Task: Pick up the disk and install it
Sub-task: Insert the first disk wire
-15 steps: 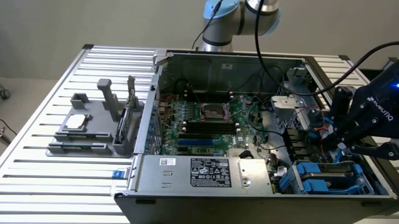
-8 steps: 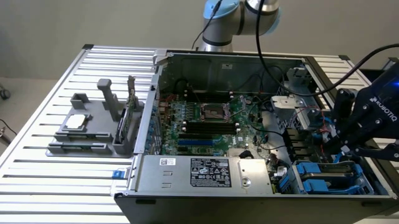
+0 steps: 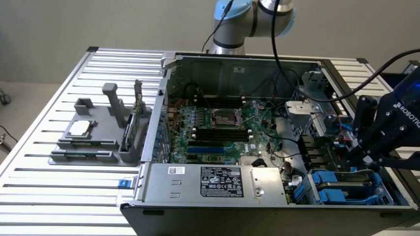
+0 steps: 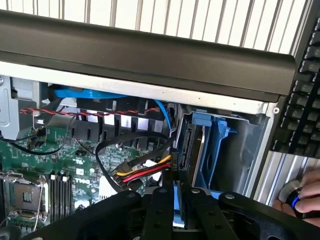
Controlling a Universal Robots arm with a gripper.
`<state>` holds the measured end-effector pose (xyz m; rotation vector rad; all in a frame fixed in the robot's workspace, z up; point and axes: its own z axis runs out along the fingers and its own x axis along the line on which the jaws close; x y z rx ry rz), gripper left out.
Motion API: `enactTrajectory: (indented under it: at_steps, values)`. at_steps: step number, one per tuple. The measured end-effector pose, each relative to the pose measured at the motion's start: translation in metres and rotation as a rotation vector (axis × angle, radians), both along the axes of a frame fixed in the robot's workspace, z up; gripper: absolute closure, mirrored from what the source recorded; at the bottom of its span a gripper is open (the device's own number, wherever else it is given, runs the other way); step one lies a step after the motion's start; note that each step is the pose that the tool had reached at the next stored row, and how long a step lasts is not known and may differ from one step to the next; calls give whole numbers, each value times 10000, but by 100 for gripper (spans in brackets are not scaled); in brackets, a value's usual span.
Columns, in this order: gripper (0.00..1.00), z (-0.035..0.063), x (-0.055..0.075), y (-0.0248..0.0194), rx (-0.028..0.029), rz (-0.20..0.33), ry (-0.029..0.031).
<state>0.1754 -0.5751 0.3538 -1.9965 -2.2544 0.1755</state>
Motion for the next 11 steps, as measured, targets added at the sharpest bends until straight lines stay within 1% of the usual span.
enactTrajectory:
  at_steps: [1, 2, 11]
  values:
    - [84, 1, 0, 1, -38, -67, 1]
    - [84, 2, 0, 1, -52, -71, 0]
    - [84, 1, 0, 1, -52, -103, 0]
